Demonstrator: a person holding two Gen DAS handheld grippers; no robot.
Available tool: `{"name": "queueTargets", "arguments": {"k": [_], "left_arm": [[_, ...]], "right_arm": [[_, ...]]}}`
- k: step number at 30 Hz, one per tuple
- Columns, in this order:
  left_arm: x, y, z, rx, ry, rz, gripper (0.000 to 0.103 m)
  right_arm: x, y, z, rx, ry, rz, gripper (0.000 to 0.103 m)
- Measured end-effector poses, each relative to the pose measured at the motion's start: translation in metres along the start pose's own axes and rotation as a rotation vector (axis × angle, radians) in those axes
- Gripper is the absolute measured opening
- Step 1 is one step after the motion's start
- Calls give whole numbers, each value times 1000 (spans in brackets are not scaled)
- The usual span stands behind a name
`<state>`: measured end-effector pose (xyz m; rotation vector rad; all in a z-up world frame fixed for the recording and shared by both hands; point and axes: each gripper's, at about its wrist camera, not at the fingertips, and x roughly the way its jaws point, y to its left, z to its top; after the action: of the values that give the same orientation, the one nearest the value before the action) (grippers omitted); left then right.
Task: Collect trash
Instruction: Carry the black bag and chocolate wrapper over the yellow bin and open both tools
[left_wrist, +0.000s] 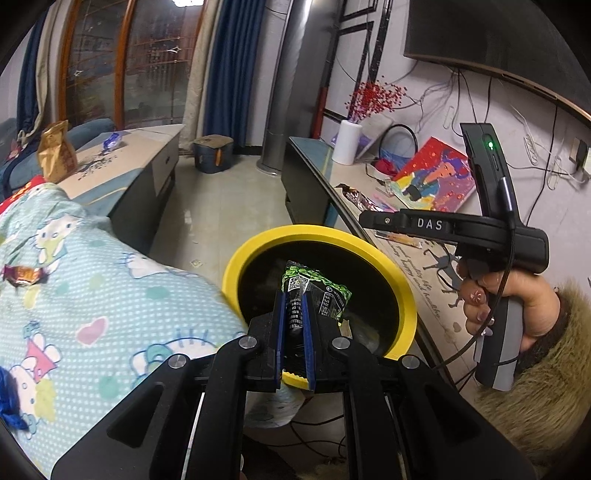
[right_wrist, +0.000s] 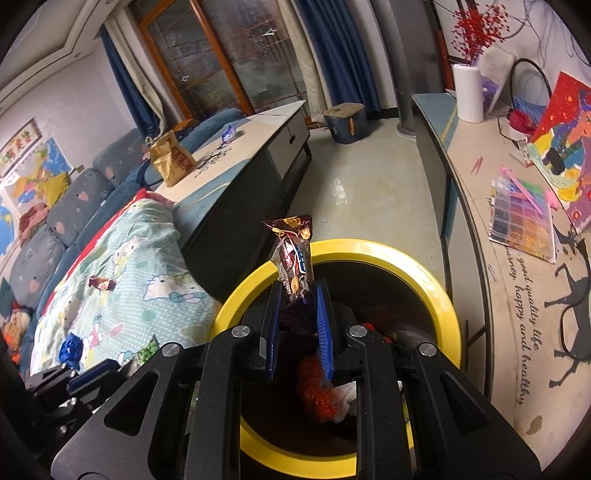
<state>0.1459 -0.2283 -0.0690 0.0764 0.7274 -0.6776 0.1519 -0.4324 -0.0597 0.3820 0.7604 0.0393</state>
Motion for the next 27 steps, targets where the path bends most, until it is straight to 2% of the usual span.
{"name": "queueTargets", "arguments": {"k": [11, 27], "left_arm": [[39, -20, -5, 33, 45, -19, 9], [81, -21, -6, -6, 99, -21, 9]], "right_arm": [[3, -25, -3, 52, 20, -23, 13], [12, -42, -8, 97, 39, -37, 15]]}}
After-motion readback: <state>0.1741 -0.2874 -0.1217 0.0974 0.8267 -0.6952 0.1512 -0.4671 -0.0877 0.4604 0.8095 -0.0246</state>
